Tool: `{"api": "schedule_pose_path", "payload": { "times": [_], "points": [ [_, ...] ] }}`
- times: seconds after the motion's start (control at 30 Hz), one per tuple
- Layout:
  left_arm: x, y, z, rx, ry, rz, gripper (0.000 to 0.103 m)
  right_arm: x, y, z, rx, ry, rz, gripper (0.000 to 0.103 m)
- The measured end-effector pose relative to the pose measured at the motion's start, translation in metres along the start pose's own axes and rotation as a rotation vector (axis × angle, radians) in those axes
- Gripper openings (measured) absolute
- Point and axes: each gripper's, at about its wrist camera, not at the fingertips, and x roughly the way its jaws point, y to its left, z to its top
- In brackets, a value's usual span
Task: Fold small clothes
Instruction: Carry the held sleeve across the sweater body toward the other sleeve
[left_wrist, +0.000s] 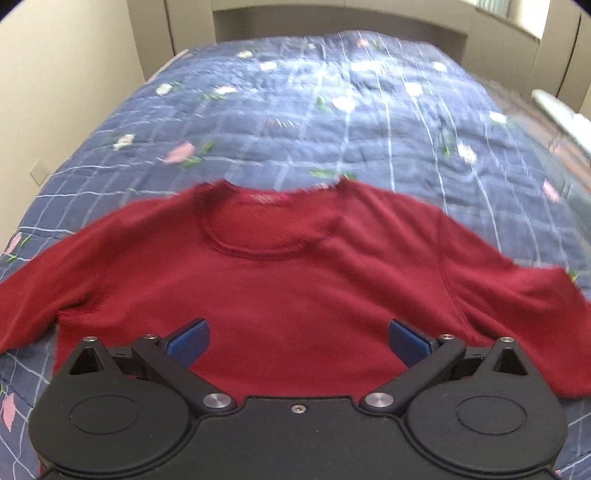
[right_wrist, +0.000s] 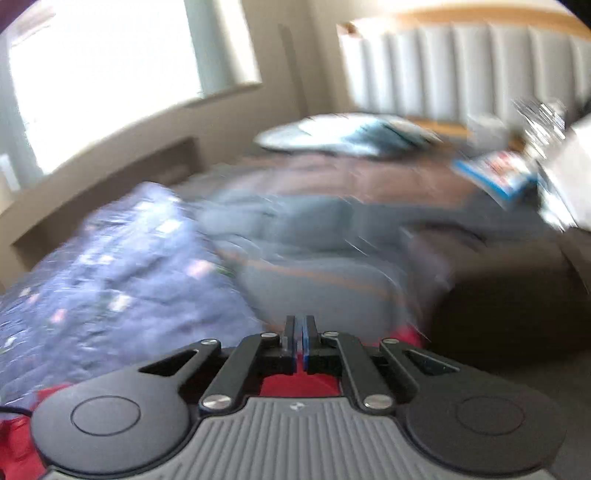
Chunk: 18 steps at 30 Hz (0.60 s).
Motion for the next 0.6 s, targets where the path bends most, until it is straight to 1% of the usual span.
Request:
{"api": "schedule_pose_path", "payload": {
  "times": [0.1, 0.17, 0.3, 0.37, 0.47, 0.53, 0.6],
  "points": [
    [-0.014, 0.031, 0.004, -0.050, -0.031, -0.046, 0.102, -0.009, 0.038, 0.027, -0.067, -0.045, 0.075, 0.000],
    [-0.018, 0.049, 0.006, -0.069, -0.039, -0.054, 0.102, -0.018, 0.069, 0.039, -0.113, -0.062, 0.140, 0.000],
    [-0.029, 0.088, 0.010, -0.092, -0.043, -0.059, 0.102, -0.042, 0.138, 0.040, -0.177, -0.094, 0.290, 0.000],
    [-0.035, 0.108, 0.012, -0.102, -0.050, -0.065, 0.102, -0.052, 0.177, 0.031, -0.194, -0.088, 0.374, 0.000],
    [-0.045, 0.140, 0.014, -0.109, -0.056, -0.050, 0.102, -0.060, 0.224, 0.009, -0.217, -0.049, 0.460, 0.000],
    [-0.050, 0.161, 0.013, -0.113, -0.057, -0.034, 0.102, -0.062, 0.251, -0.010, -0.243, -0.003, 0.496, 0.000],
    [-0.054, 0.183, 0.011, -0.114, -0.054, -0.017, 0.102, -0.061, 0.264, -0.029, -0.259, 0.033, 0.497, 0.001]
  ]
}}
